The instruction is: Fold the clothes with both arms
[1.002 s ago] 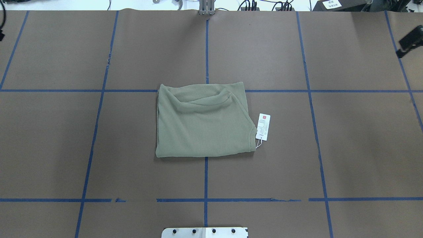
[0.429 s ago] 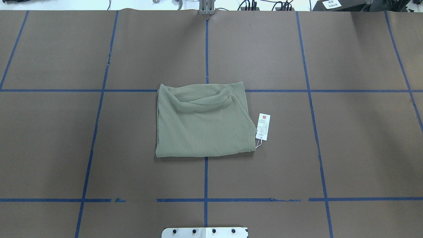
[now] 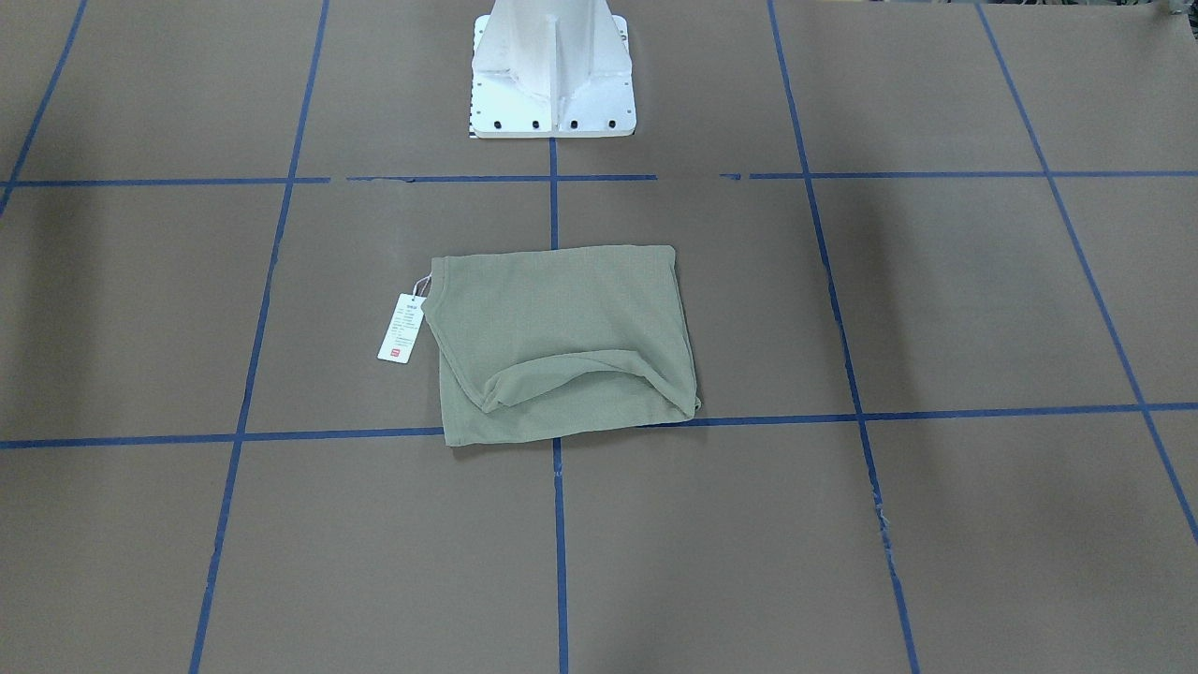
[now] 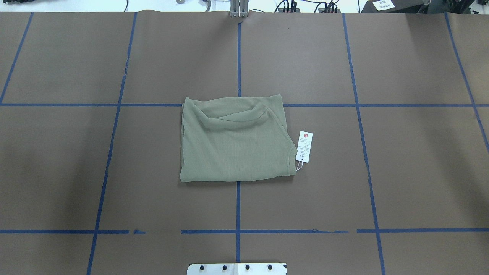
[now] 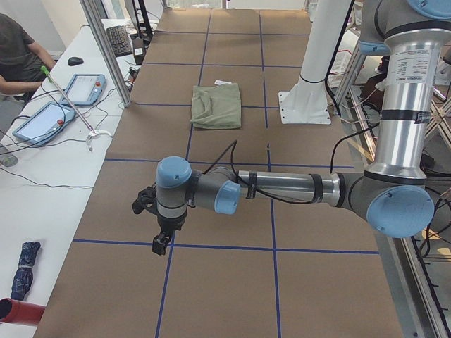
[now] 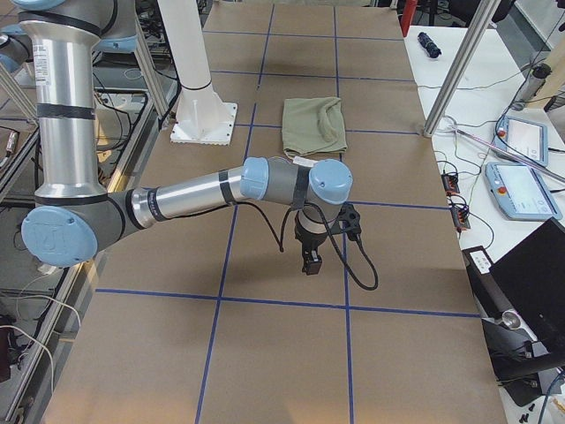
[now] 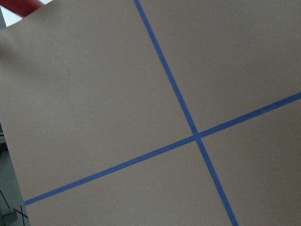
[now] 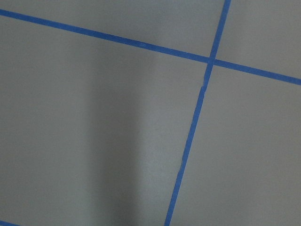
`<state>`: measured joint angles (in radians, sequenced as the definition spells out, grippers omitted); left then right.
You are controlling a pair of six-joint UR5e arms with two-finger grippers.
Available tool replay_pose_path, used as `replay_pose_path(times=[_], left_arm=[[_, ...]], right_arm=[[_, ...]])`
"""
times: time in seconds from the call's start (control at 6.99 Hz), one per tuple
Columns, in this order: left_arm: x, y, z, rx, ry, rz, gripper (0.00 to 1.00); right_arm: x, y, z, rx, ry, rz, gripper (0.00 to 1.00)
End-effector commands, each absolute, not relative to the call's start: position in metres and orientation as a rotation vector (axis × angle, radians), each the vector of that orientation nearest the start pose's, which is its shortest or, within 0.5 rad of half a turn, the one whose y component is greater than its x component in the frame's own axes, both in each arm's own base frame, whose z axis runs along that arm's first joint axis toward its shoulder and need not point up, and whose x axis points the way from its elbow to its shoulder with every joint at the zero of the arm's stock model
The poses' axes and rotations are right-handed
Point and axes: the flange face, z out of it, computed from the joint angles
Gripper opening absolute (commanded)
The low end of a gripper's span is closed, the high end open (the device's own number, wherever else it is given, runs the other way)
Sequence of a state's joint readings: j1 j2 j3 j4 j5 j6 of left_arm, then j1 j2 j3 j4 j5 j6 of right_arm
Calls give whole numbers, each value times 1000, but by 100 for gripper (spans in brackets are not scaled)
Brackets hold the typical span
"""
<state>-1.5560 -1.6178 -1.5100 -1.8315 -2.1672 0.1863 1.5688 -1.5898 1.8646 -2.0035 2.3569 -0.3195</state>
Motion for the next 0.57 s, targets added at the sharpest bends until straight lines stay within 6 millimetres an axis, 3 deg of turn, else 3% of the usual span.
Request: replay_pose_path(times=[0.0,0.14,0.29,0.43], left_arm=[[-70,-524,638,205,586,226,100],[-68,-519,604,184,611,211,100],[-61,-511,594,158,695,136,100],[-60,-508,597,152,705,125,100]], right_arm=[[62,-441,585,-73,-800,-198,100],[62,-438,594,-93,-803,-189,100],[65,-437,599,-99,-804,-179,100],[68,-437,599,-96,-801,-173,100]])
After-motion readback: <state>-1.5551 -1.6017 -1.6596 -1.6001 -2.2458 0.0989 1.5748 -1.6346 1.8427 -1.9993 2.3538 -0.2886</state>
